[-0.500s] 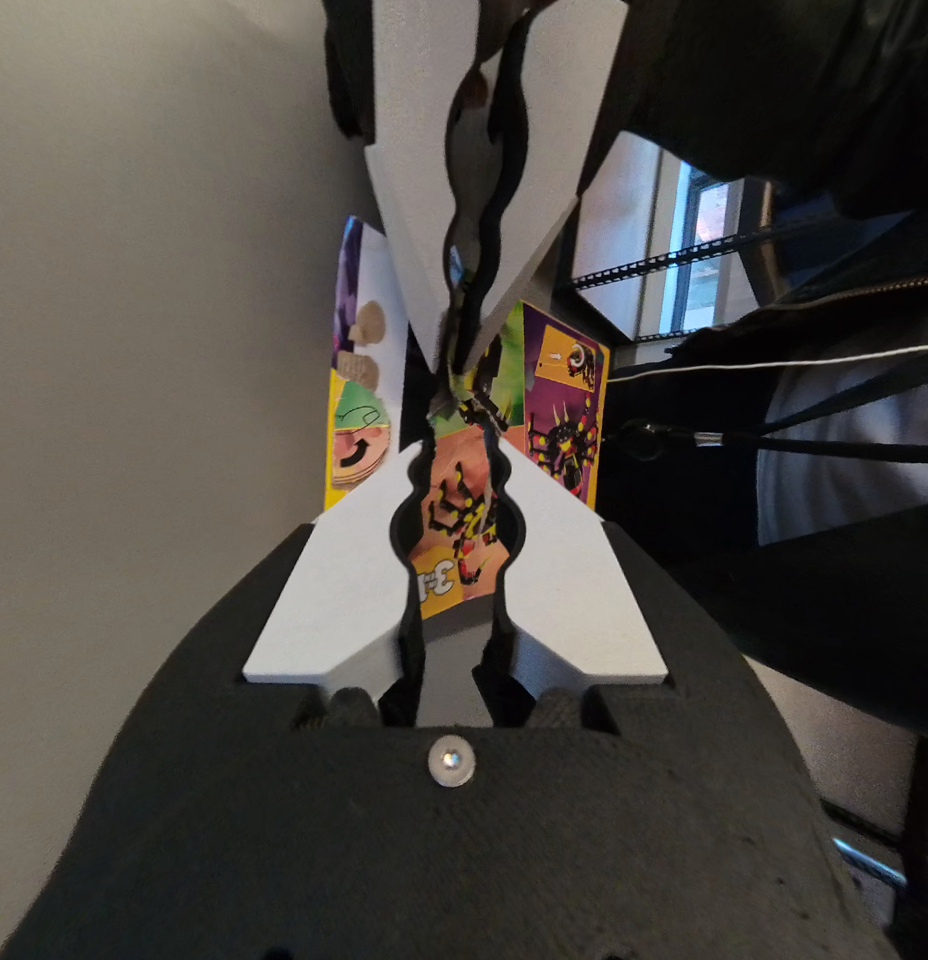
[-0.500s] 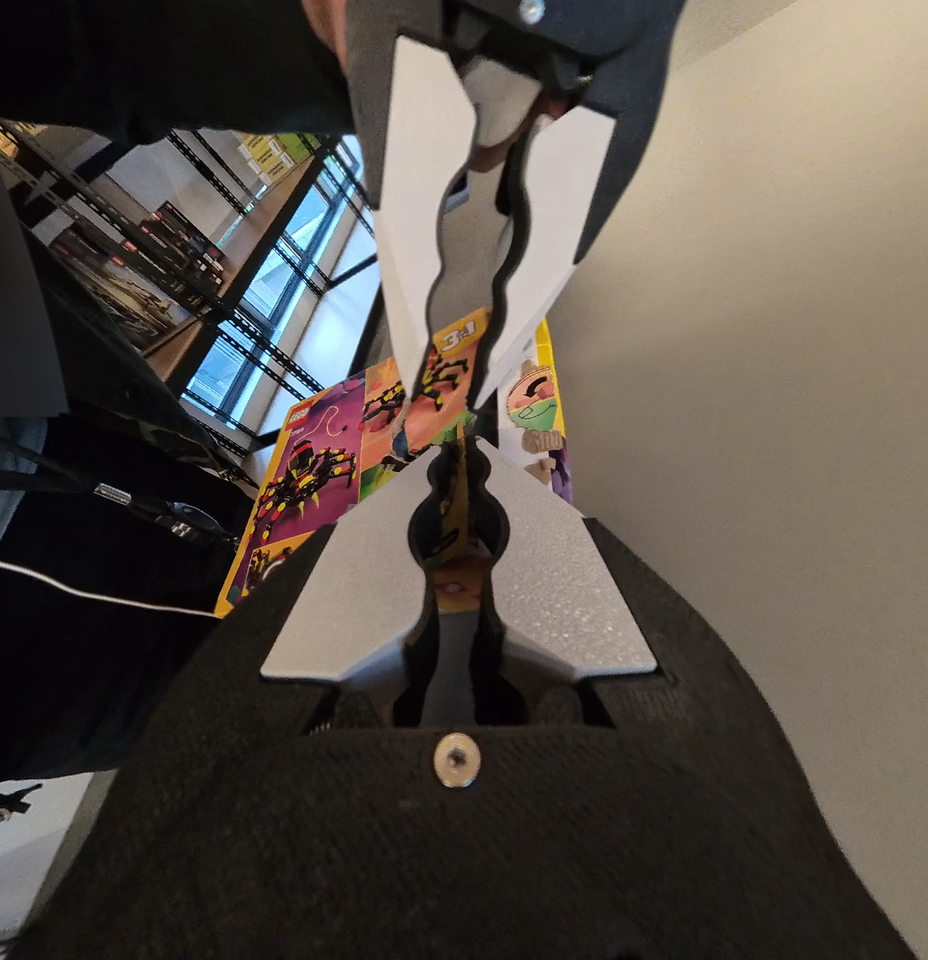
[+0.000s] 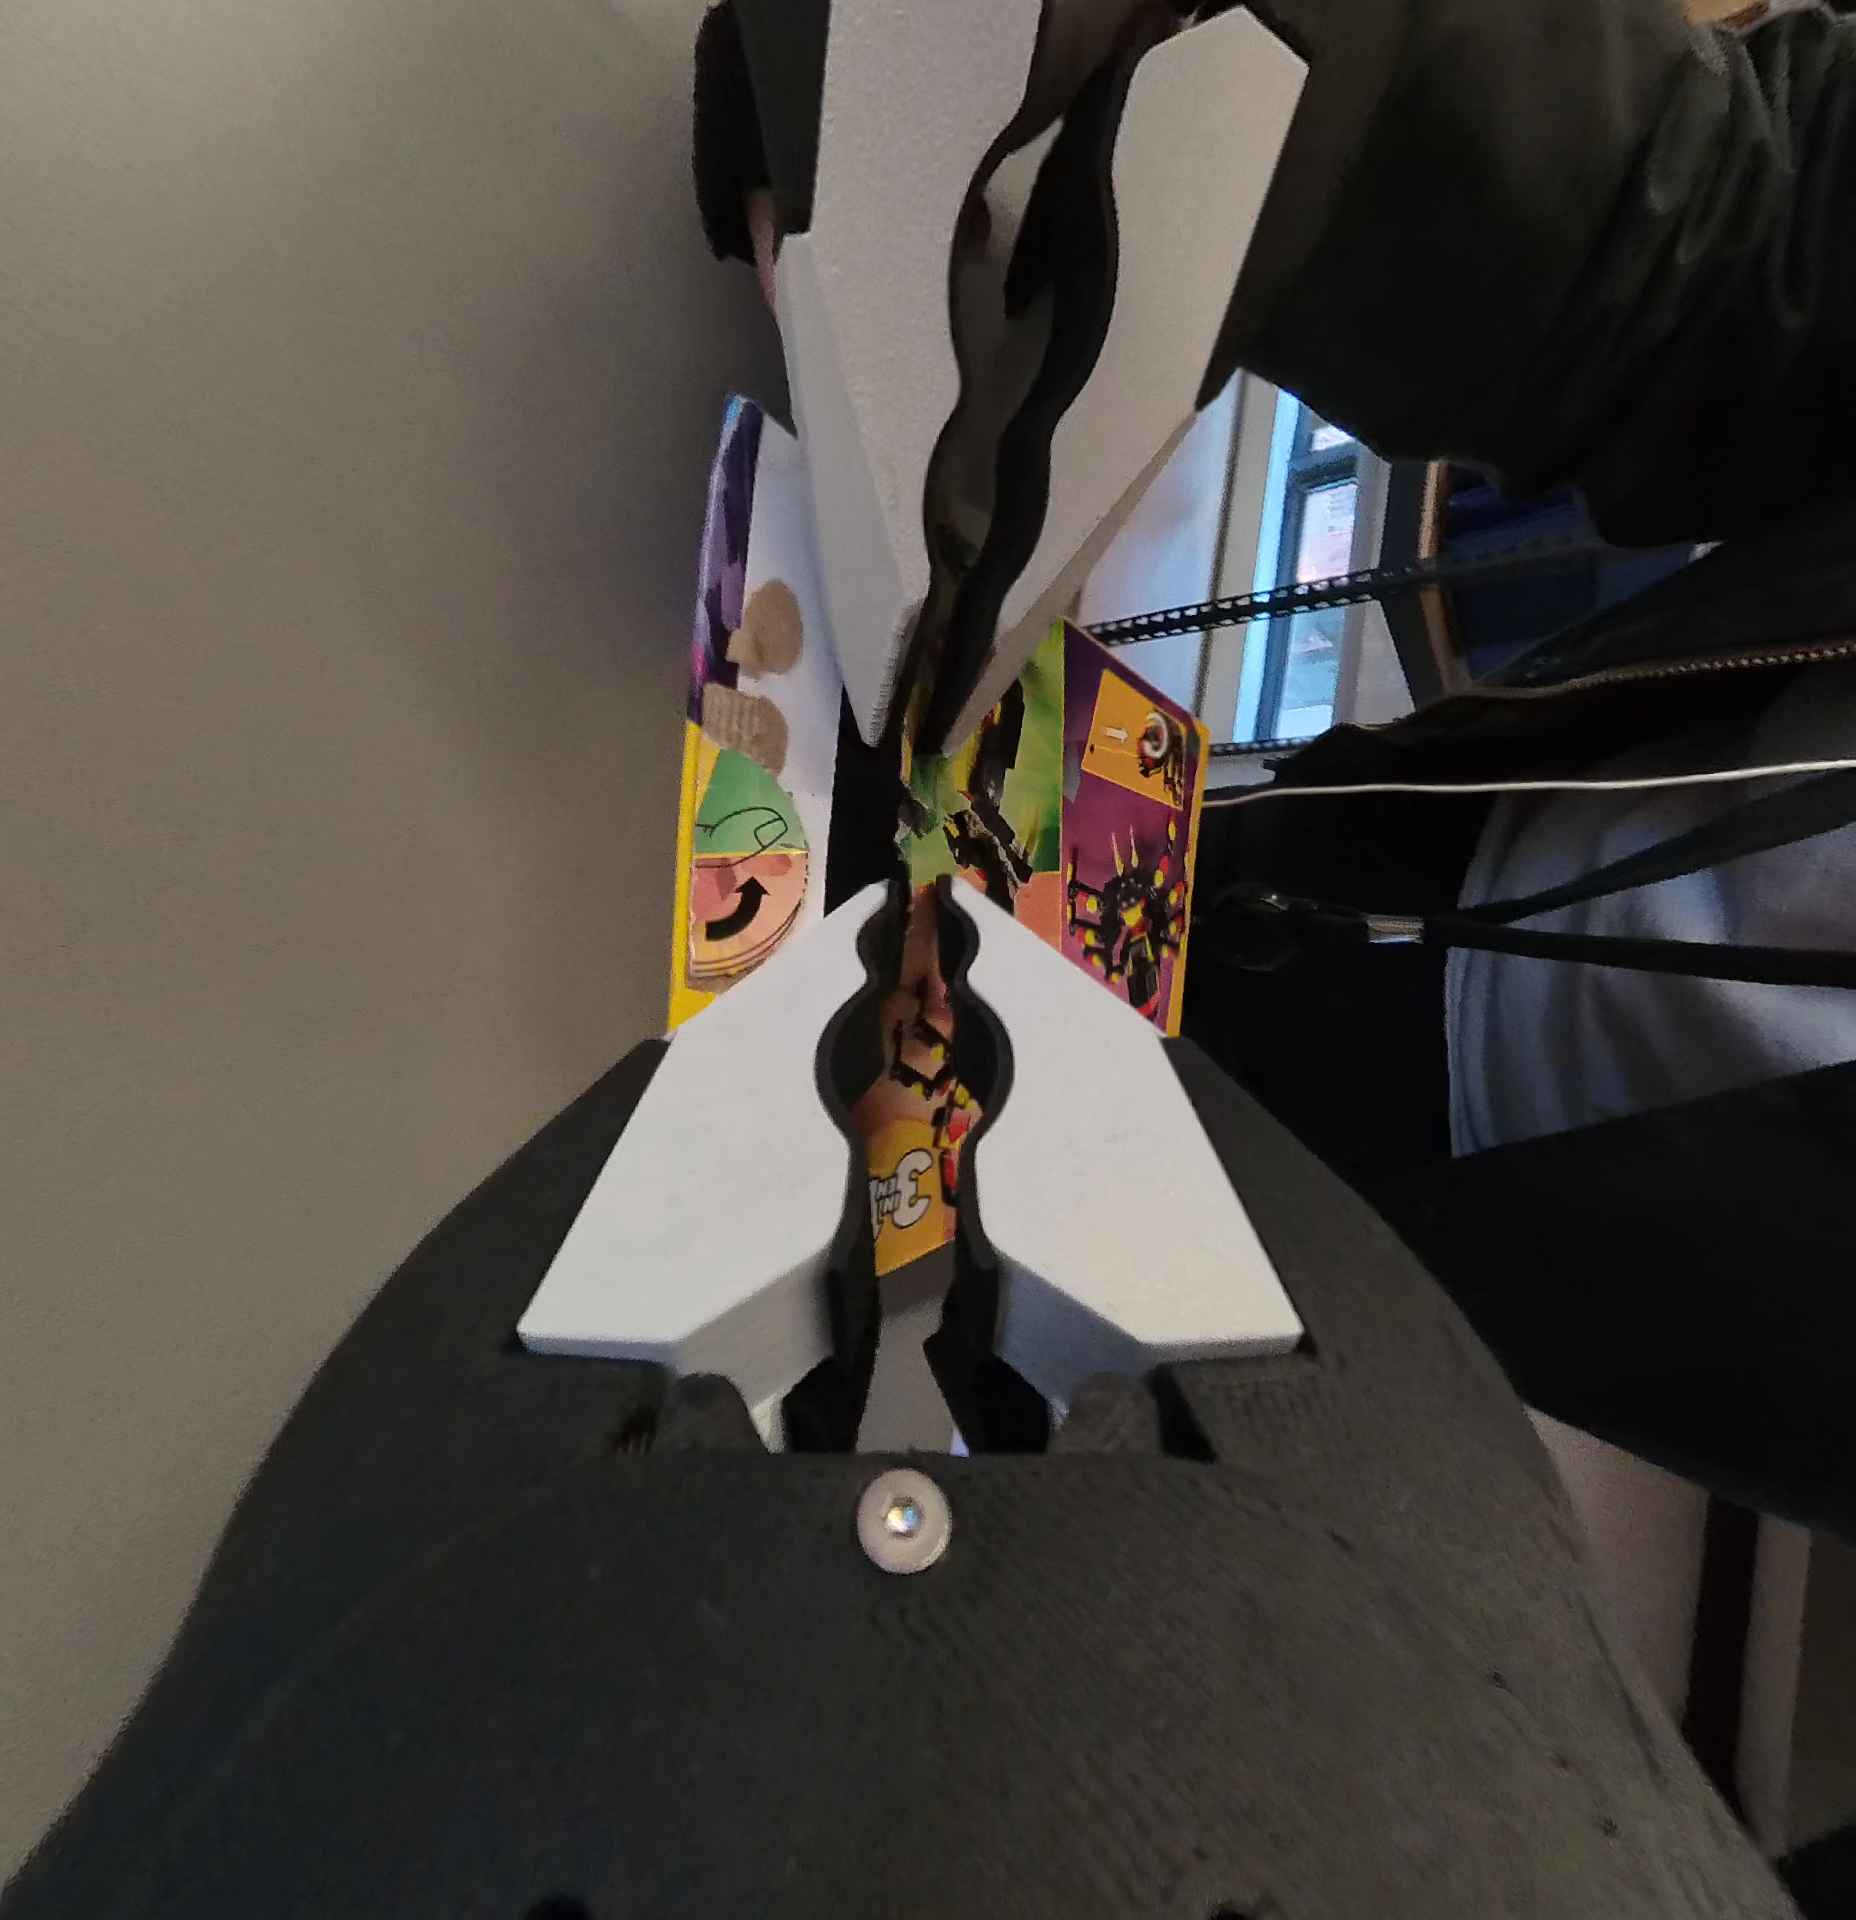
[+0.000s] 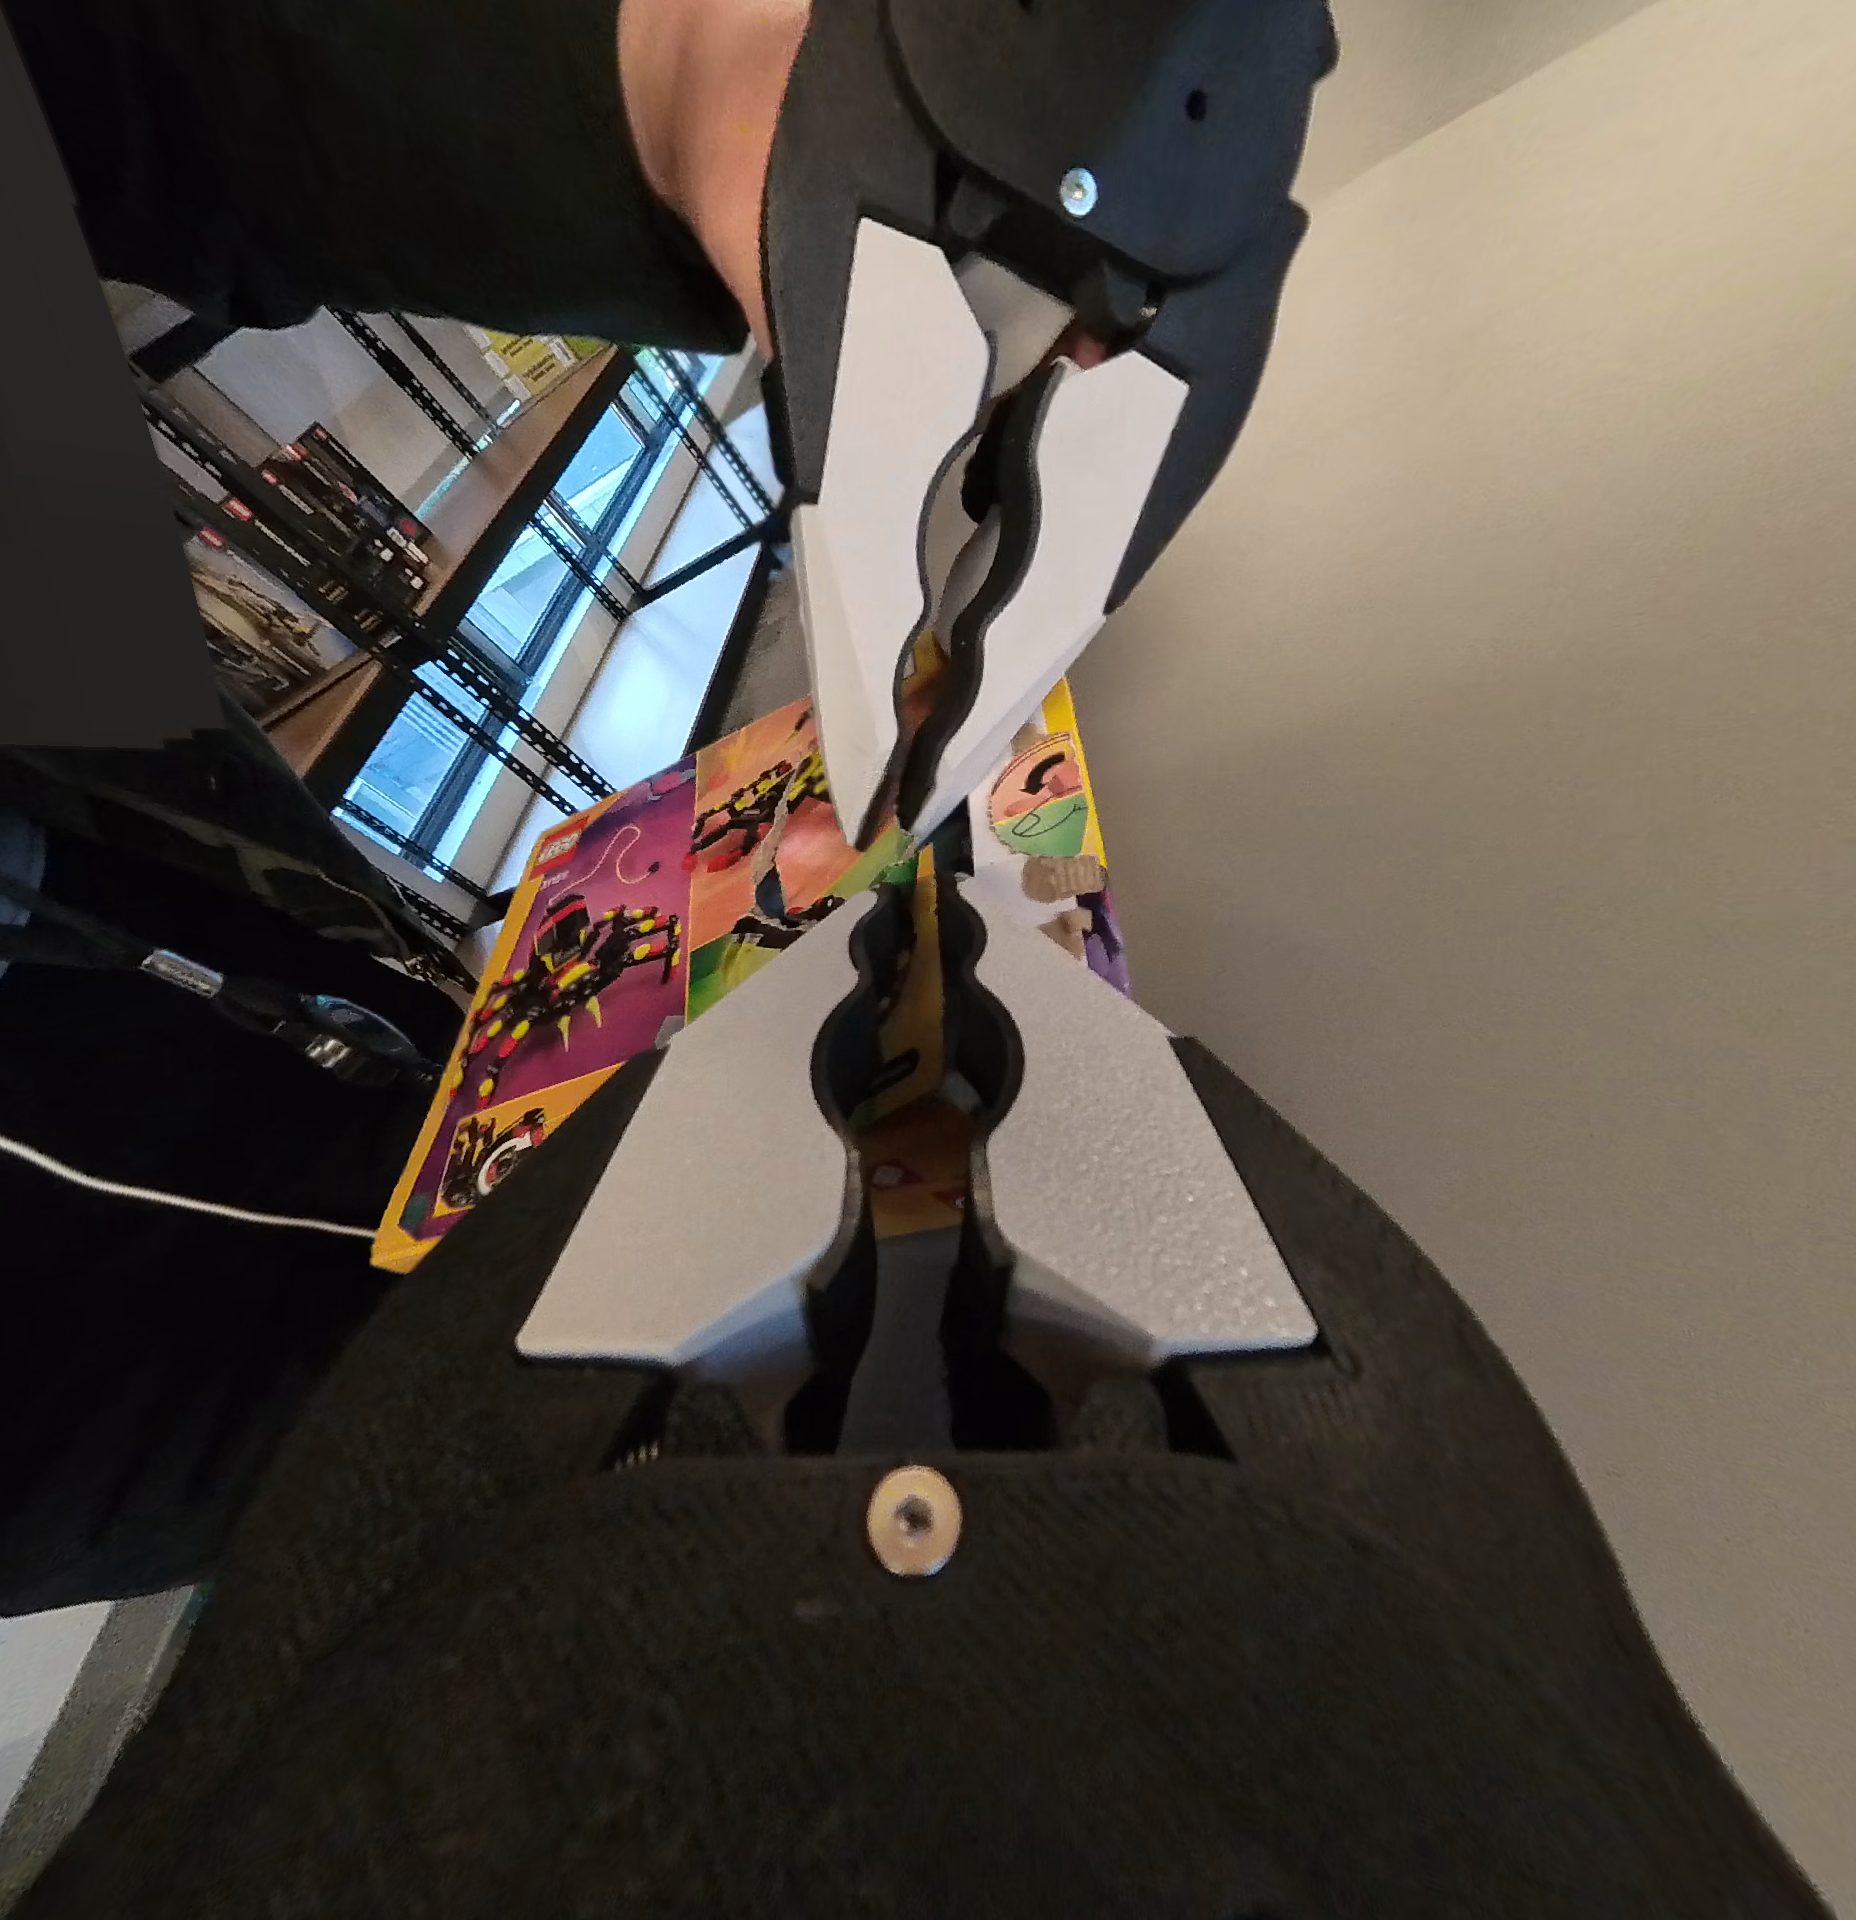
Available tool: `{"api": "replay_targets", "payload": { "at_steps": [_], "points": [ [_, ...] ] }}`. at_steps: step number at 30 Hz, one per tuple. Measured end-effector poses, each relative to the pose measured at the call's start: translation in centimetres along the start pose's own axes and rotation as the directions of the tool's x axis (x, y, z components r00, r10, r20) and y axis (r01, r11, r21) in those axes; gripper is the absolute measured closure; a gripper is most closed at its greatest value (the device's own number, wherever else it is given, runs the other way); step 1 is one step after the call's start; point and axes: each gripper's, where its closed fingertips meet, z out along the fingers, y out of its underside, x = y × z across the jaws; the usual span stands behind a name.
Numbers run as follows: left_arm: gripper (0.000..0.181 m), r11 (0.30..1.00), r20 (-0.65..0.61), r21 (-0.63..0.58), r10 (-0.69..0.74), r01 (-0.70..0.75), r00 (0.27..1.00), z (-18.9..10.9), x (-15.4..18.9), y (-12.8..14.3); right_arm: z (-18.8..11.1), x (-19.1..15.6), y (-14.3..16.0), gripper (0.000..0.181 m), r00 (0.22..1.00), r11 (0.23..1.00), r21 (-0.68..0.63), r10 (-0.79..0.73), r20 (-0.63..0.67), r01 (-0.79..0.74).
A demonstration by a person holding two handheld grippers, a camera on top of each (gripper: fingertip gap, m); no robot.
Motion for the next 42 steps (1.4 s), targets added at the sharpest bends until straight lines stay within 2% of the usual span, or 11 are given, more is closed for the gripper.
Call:
{"api": "replay_targets", "payload": {
  "at_steps": [2,6,7,13,16,19,23,30,36,40,42],
  "points": [
    [0.18,1.0,-0.047,-0.004,-0.026,0.026,0.999,0.0,0.1,0.1,0.1,-0.1,0.0,0.175,1.0,1.0,0.007,-0.01,-0.004,0.01],
    [0.177,0.981,-0.234,-0.062,-0.193,0.183,0.953,0.1,1.0,0.3,0.1,-0.5,0.0,0.175,0.999,0.999,0.018,-0.032,0.005,0.032],
    [0.181,0.982,-0.238,-0.068,-0.189,0.178,0.953,0.2,0.9,0.4,0.1,-0.6,0.0,0.175,0.999,0.999,0.019,-0.035,0.003,0.035],
    [0.181,0.989,-0.235,-0.082,-0.14,0.124,0.962,0.2,1.0,0.5,0.2,-0.5,0.1,0.174,0.999,0.999,0.014,-0.037,-0.007,0.037],
    [0.181,0.977,-0.315,-0.089,-0.213,0.195,0.925,0.0,1.2,0.4,0.1,-0.6,-0.1,0.174,0.999,0.999,0.026,-0.044,-0.003,0.044],
    [0.181,0.974,-0.359,-0.102,-0.225,0.202,0.906,0.0,1.4,0.4,0.1,-0.6,-0.2,0.175,0.999,0.999,0.033,-0.043,0.0,0.043],
    [0.181,0.967,-0.346,-0.153,-0.246,0.204,0.906,0.1,1.2,0.4,0.0,-0.6,-0.2,0.175,0.998,0.998,0.032,-0.058,-0.016,0.059],
    [0.181,0.965,-0.331,-0.232,-0.196,0.122,0.923,0.4,1.5,0.8,0.2,-0.9,-0.2,0.176,0.996,0.996,0.035,-0.082,-0.025,0.083],
    [0.181,0.961,-0.412,-0.252,-0.216,0.118,0.885,0.2,1.9,0.6,-0.2,-1.1,-0.5,0.177,0.996,0.993,0.071,-0.087,-0.032,0.089],
    [0.175,0.938,-0.459,-0.303,-0.297,0.166,0.837,0.3,2.6,0.5,-0.2,-1.2,-0.3,0.176,0.995,0.993,0.067,-0.094,-0.031,0.096],
    [0.175,0.935,-0.449,-0.32,-0.293,0.154,0.844,0.5,2.5,0.5,-0.2,-1.2,-0.4,0.176,0.994,0.992,0.07,-0.099,-0.04,0.102]
  ]
}}
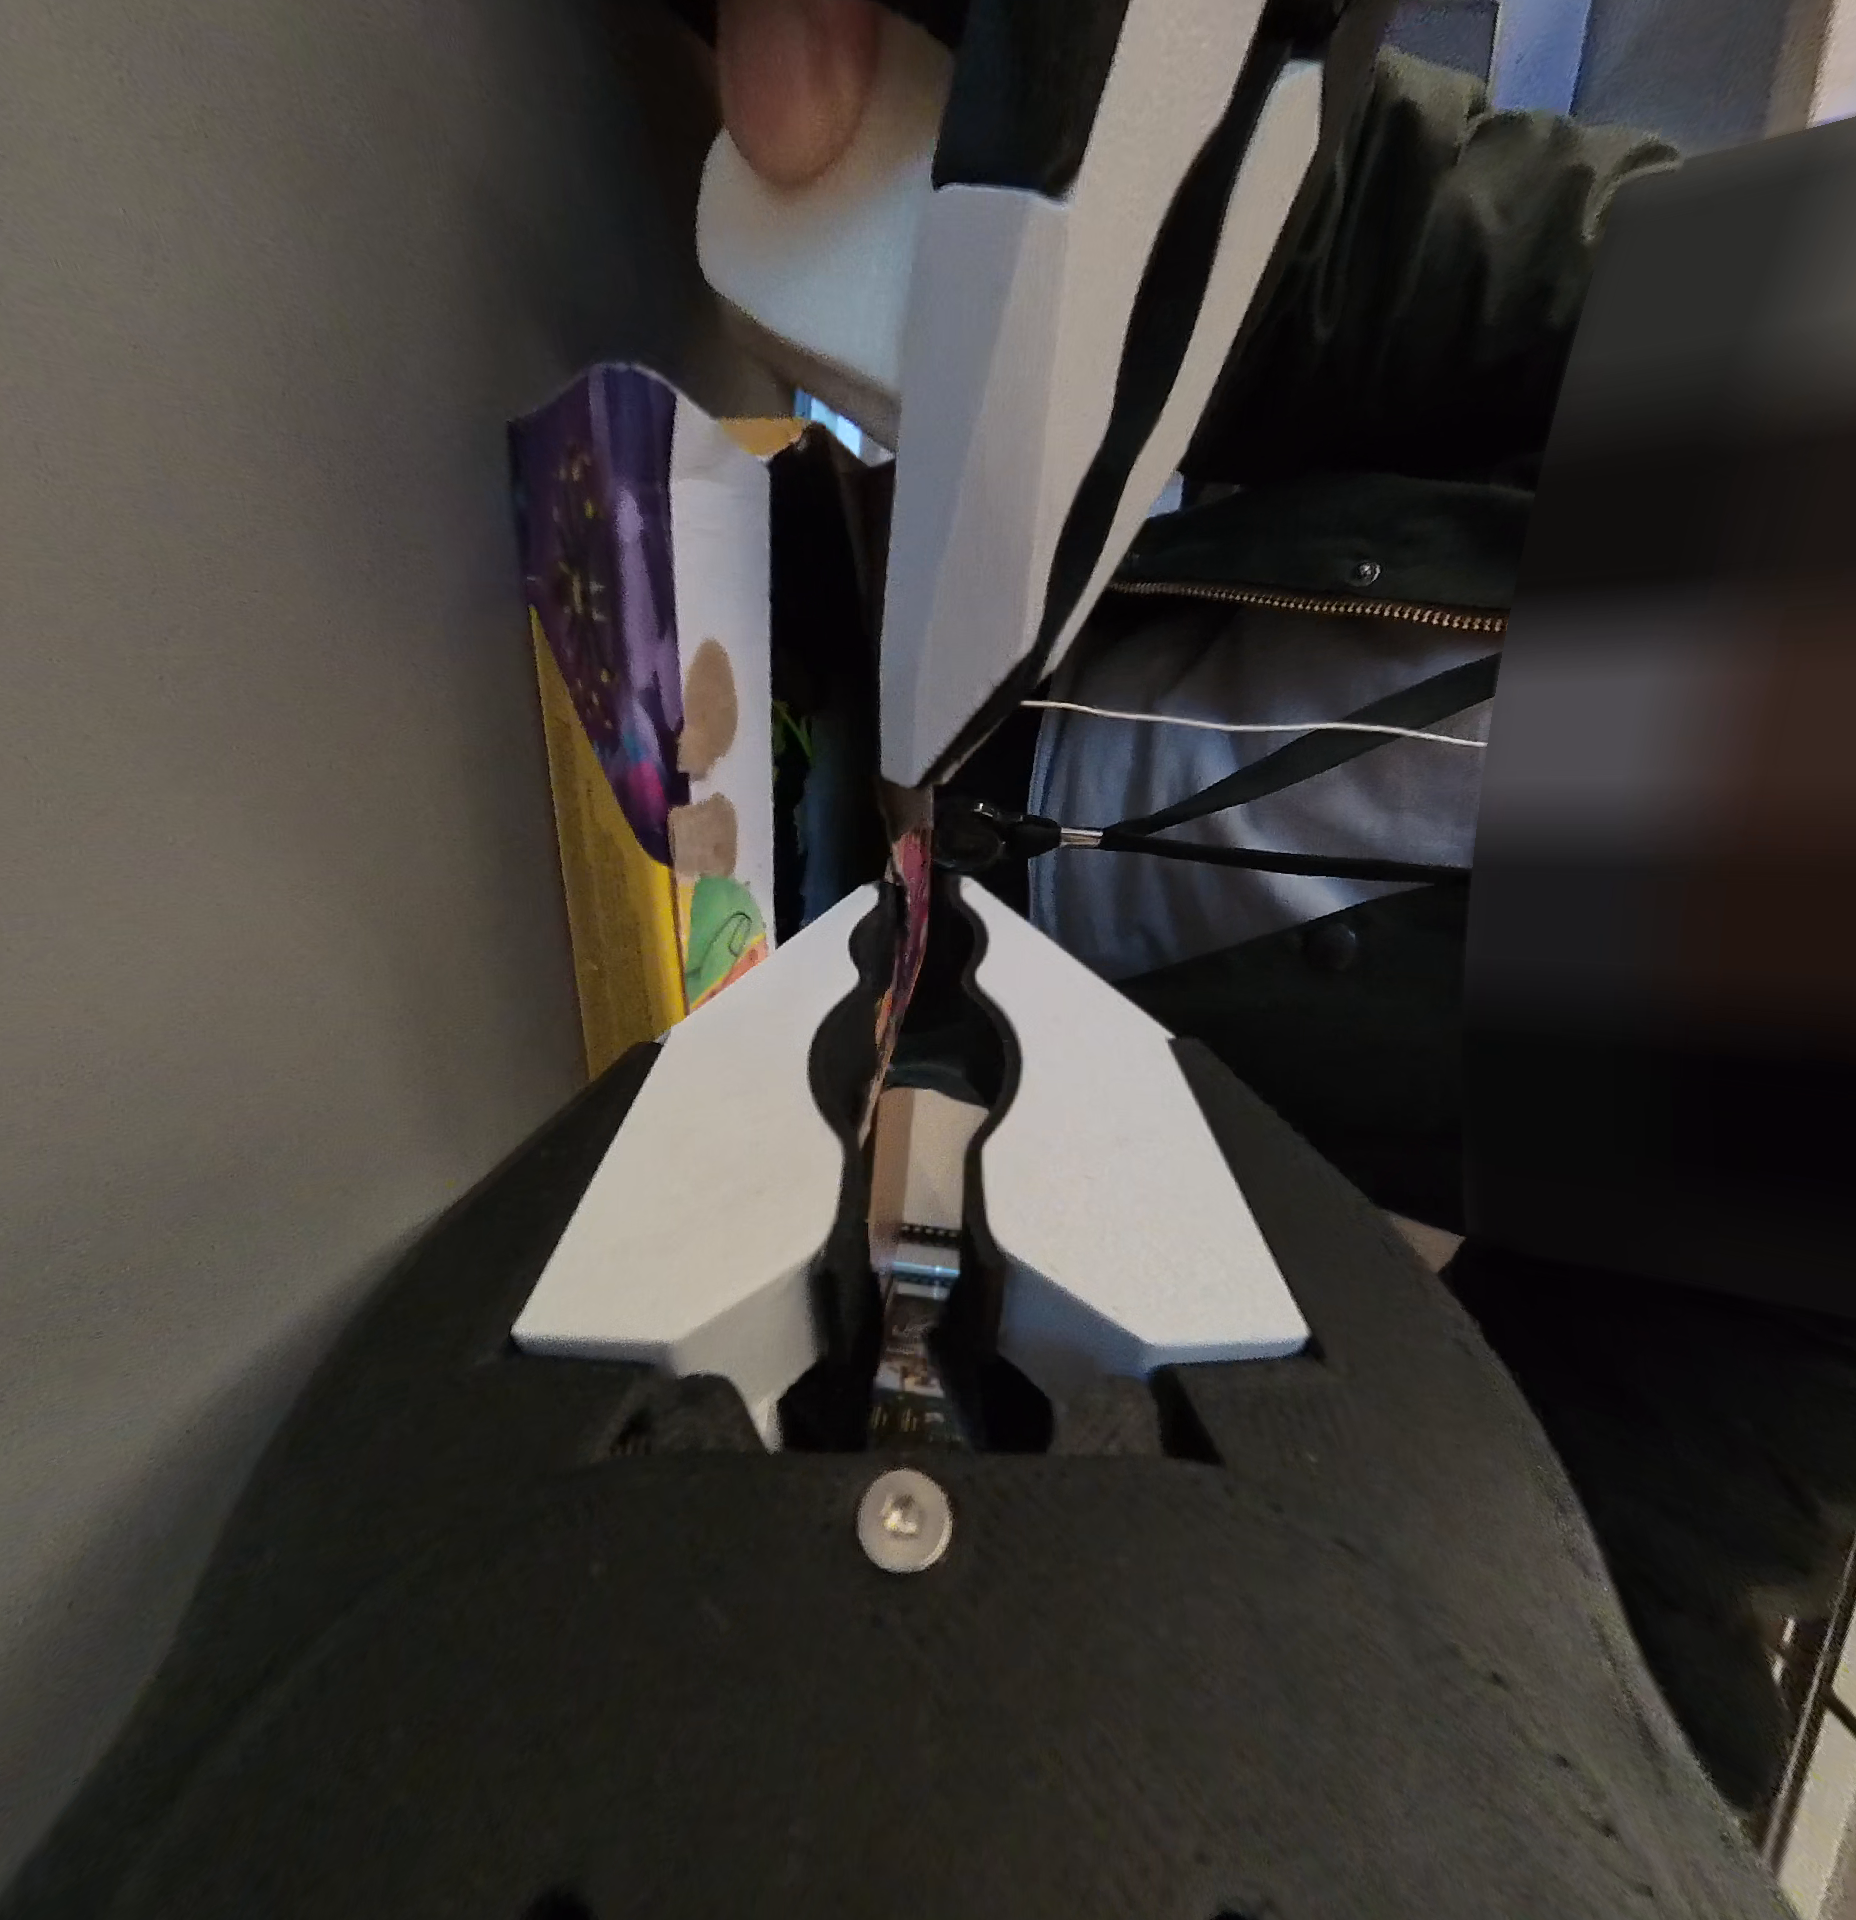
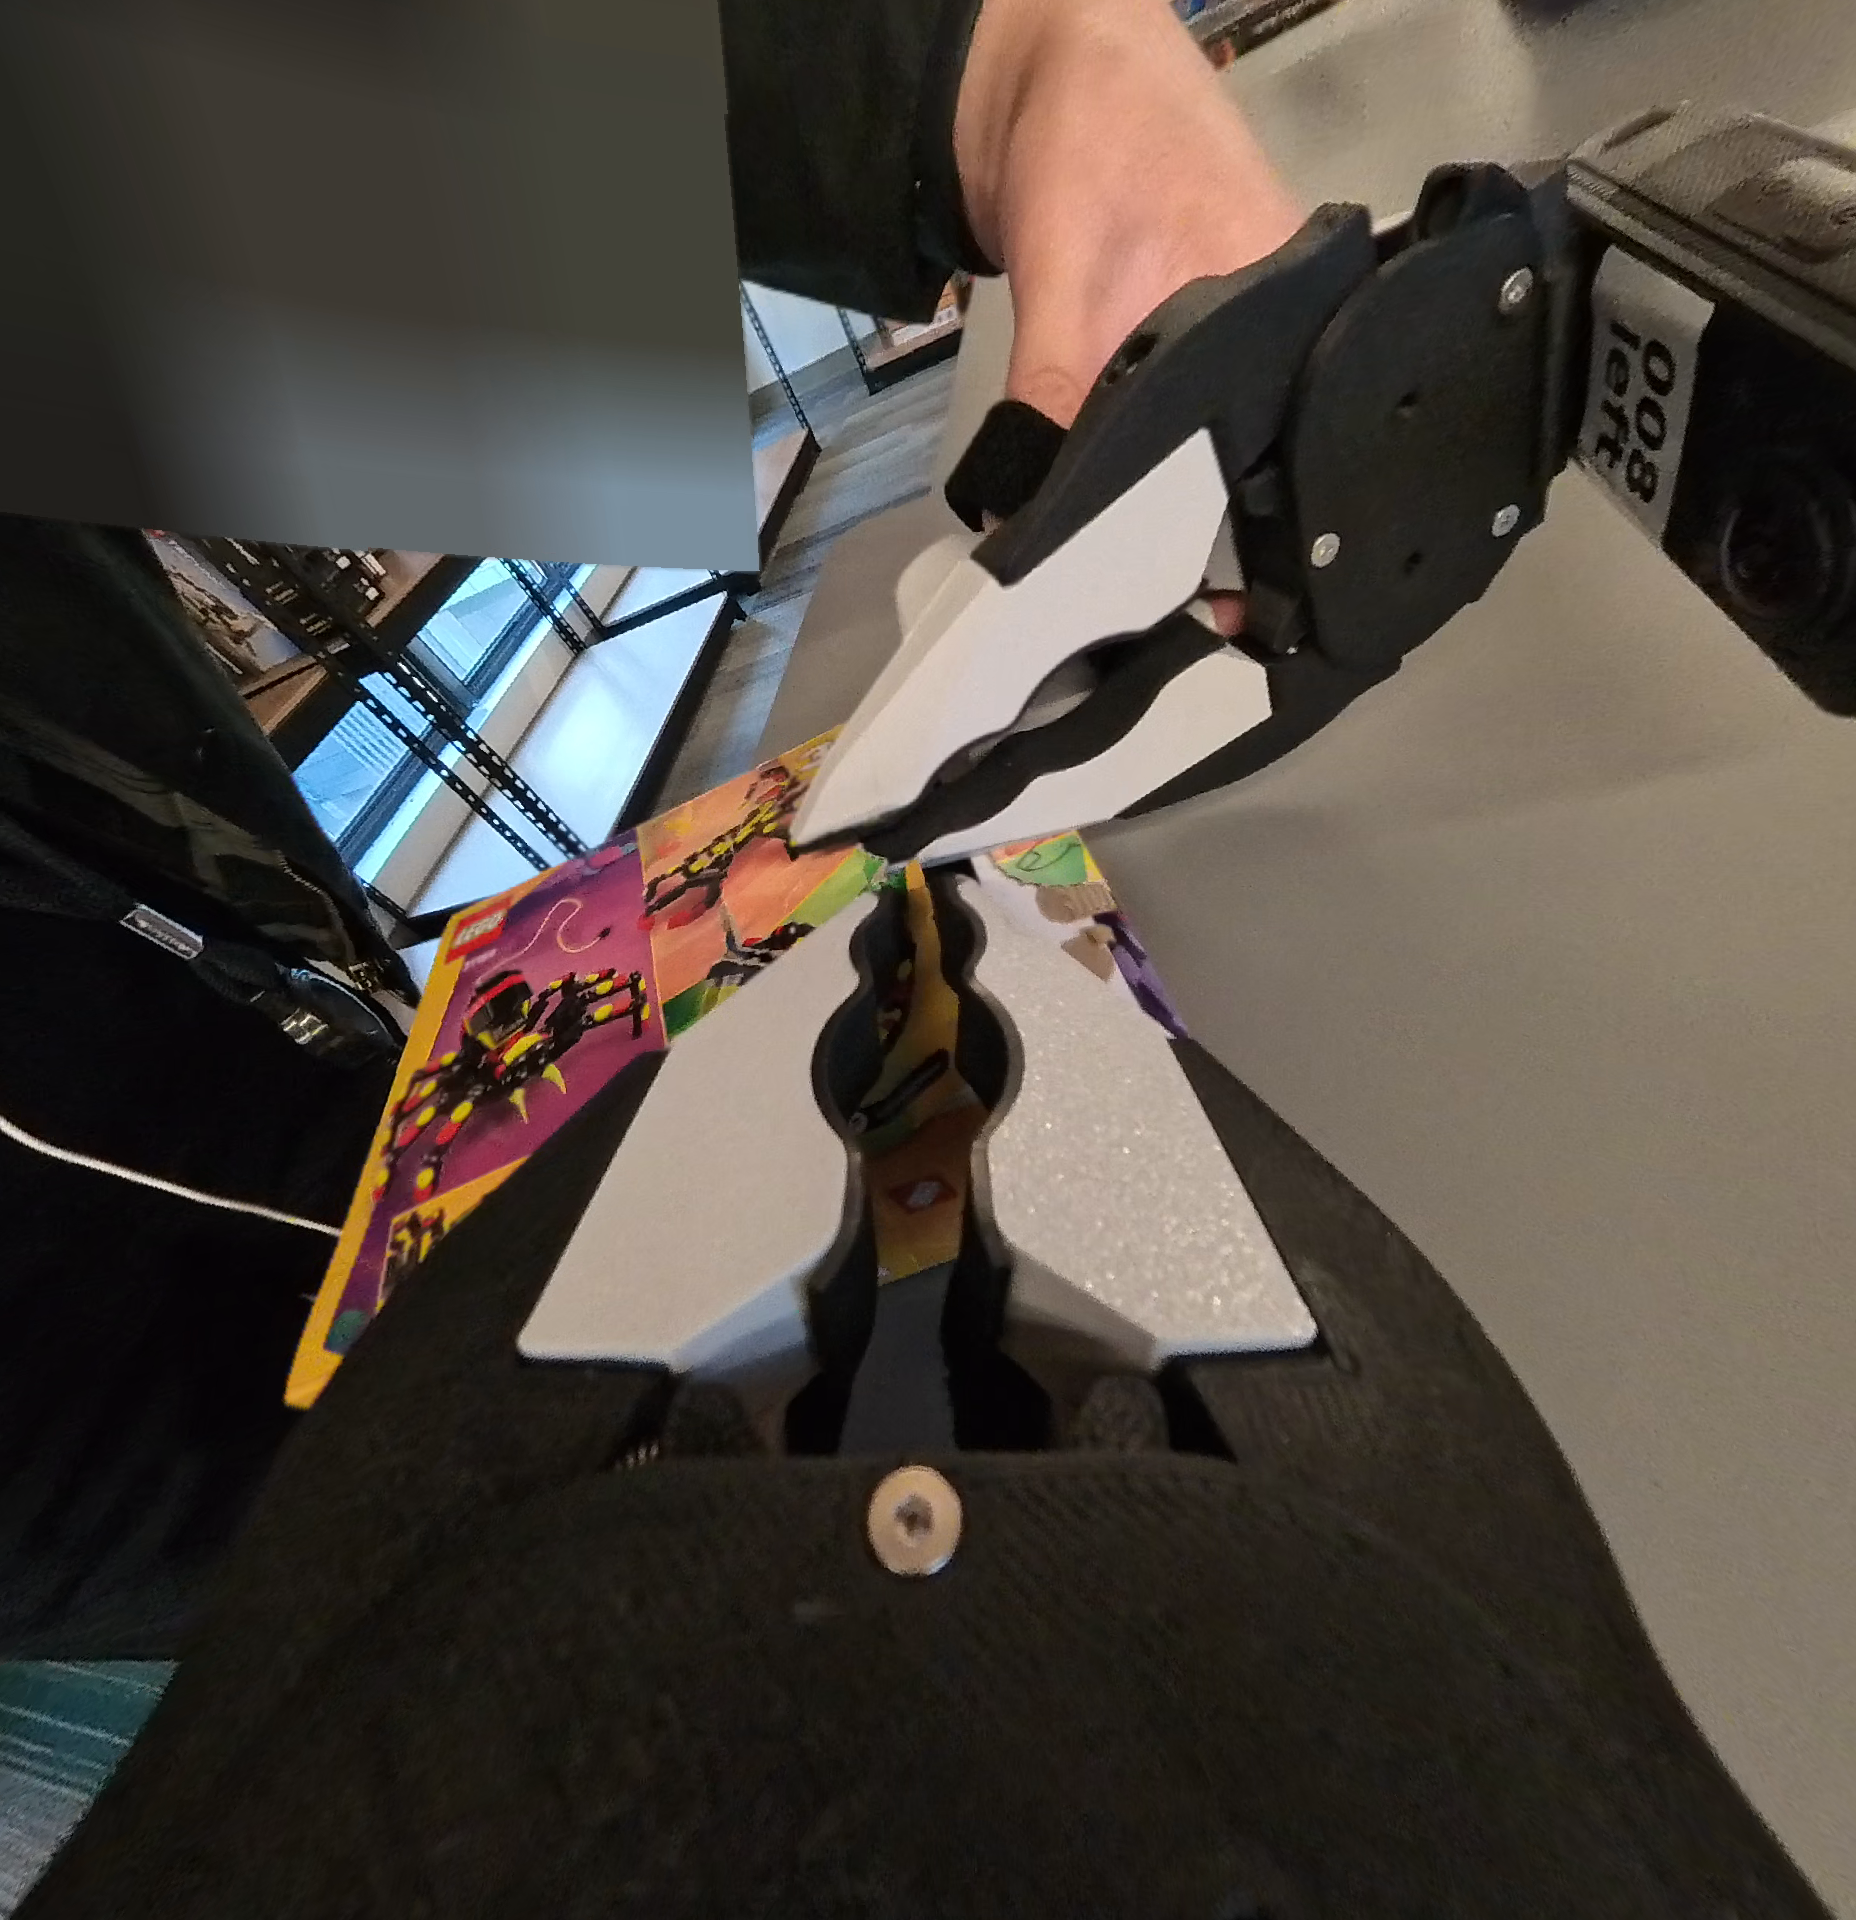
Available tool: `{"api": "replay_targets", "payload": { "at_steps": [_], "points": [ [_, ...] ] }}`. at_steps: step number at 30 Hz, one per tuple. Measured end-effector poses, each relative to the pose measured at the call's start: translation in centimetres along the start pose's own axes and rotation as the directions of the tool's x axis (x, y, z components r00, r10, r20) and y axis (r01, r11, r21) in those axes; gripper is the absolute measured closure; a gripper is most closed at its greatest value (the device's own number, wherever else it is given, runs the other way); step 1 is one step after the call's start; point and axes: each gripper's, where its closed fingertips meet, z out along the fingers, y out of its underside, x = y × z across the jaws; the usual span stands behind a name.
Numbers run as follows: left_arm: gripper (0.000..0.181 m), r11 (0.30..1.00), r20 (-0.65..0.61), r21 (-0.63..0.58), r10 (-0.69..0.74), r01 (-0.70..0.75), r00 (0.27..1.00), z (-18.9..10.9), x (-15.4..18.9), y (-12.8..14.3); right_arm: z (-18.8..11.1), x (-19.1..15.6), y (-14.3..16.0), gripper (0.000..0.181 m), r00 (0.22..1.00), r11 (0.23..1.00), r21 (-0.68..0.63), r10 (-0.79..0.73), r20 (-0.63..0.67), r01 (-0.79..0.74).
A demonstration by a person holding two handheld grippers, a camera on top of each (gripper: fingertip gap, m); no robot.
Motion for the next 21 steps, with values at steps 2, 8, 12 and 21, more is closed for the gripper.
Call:
{"api": "replay_targets", "payload": {
  "at_steps": [2,8,12,21],
  "points": [
    [0.181,1.0,0.031,-0.029,0.004,-0.003,1.0,0.1,-0.3,0.0,0.0,0.0,0.0,0.176,1.0,1.0,0.0,0.0,-0.002,0.0],
    [0.181,0.998,0.074,-0.057,0.031,-0.027,0.997,0.7,-0.5,-0.1,-0.3,0.5,-0.1,0.181,0.999,1.0,0.009,-0.007,-0.034,0.007],
    [0.181,0.994,0.036,-0.105,0.014,-0.011,0.999,1.9,-0.3,0.3,-0.7,0.6,-1.0,0.181,0.999,0.999,0.054,0.001,-0.036,0.001],
    [0.181,0.997,0.032,-0.072,-0.01,0.013,0.999,1.7,-0.3,0.2,-2.4,-0.7,-0.6,0.127,0.908,0.992,0.0,-0.117,-0.403,0.128]
  ]
}}
